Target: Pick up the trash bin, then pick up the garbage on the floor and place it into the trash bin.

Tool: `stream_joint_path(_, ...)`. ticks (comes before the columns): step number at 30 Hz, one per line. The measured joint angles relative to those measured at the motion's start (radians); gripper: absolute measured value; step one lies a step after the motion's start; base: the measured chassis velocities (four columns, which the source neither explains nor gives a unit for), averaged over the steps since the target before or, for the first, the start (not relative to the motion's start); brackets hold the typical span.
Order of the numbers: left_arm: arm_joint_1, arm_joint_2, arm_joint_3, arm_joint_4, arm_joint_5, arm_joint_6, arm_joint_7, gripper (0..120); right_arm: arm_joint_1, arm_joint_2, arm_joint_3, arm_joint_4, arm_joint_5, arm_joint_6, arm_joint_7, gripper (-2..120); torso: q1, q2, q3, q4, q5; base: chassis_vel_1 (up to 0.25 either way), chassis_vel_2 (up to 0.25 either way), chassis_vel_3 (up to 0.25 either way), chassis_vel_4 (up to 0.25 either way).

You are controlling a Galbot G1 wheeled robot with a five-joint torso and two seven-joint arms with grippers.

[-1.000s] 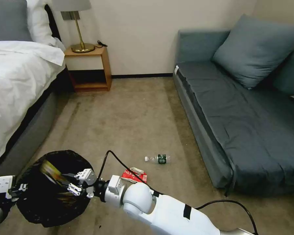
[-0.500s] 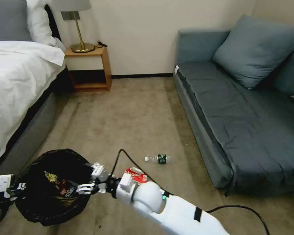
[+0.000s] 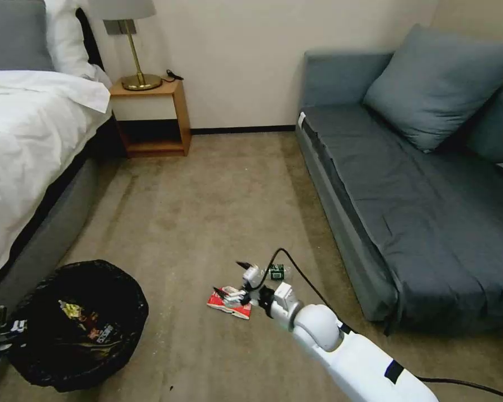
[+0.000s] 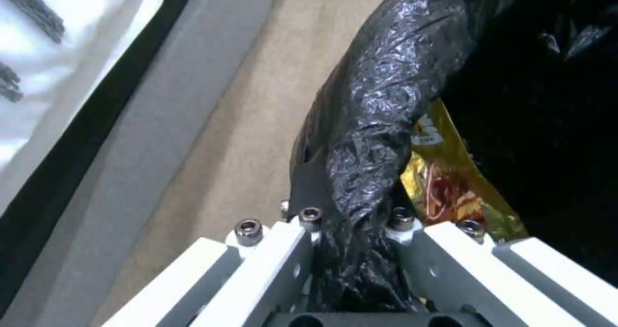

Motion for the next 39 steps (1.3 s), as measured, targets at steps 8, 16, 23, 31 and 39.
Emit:
stream_joint_path(8,0.011,-0.006,-0.002,-0.007,0.001,-0.005,0.002,3,0.071,0.103,0.000,-0.244,-0.060,0.018,-0.047,100,0.000,0.000,0.000,0.0000,-0.0001,0.000,0.000,0.000,0.000)
stream_joint_path(16,0.006,-0.001,0.010,-0.016,0.003,-0.005,0.002,3,0.132,0.208,0.023,-0.462,-0.147,0.046,-0.060,95,0.000,0.000,0.000,0.0002,-0.0002,0.000,0.000,0.000,0.000)
stream_joint_path(23,0.006,0.002,0.005,-0.013,0.002,-0.004,0.002,3,0.149,0.222,0.036,-0.515,-0.150,0.053,-0.064,76,0.000,0.000,0.000,0.0001,-0.0002,0.000,0.000,0.000,0.000)
stream_joint_path(31,0.010,-0.003,0.002,-0.019,0.003,-0.004,0.003,3,0.147,0.226,0.028,-0.527,-0.180,0.061,-0.067,46,0.000,0.000,0.000,0.0001,-0.0003,0.000,0.000,0.000,0.000)
stream_joint_path(39,0.012,0.002,-0.003,-0.027,0.001,-0.003,0.005,3,0.148,0.231,0.035,-0.558,-0.205,0.096,-0.076,14,0.000,0.000,0.000,0.0001,-0.0002,0.000,0.000,0.000,0.000)
